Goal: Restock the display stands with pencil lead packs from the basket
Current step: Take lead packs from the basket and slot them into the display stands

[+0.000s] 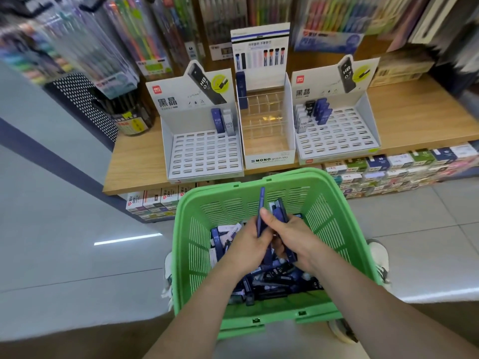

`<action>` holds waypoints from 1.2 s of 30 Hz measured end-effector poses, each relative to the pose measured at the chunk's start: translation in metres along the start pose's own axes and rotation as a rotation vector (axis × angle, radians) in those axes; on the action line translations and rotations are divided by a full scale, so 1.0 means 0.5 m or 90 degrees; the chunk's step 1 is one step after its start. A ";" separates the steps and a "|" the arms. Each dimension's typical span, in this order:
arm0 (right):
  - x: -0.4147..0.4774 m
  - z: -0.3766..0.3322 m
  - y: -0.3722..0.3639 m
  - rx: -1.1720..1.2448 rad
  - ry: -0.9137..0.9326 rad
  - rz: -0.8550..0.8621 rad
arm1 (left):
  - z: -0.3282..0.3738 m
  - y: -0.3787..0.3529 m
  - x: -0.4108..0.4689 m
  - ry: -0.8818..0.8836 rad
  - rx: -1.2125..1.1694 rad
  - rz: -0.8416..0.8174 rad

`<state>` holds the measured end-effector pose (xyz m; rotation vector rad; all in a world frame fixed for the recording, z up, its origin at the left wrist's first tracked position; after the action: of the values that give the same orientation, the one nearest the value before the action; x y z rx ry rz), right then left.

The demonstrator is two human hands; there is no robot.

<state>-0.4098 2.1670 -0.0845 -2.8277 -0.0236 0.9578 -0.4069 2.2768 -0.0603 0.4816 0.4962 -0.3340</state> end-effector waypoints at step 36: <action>-0.103 -0.208 -0.084 0.206 0.153 -0.103 | 0.202 0.188 -0.130 -0.078 -0.023 0.012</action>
<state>-0.3864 2.1905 0.0347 -2.5729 -0.0622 0.5286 -0.3841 2.3155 0.0852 0.4275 0.3783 -0.3338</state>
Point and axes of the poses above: each hand's wrist, its own x-axis towards the middle knuckle, its own y-axis out of the back of the hand, z = x × y, the point moved 5 cm from there along x, towards the middle knuckle, and after that the axes turned 7 degrees about y, right-handed, at the moved point
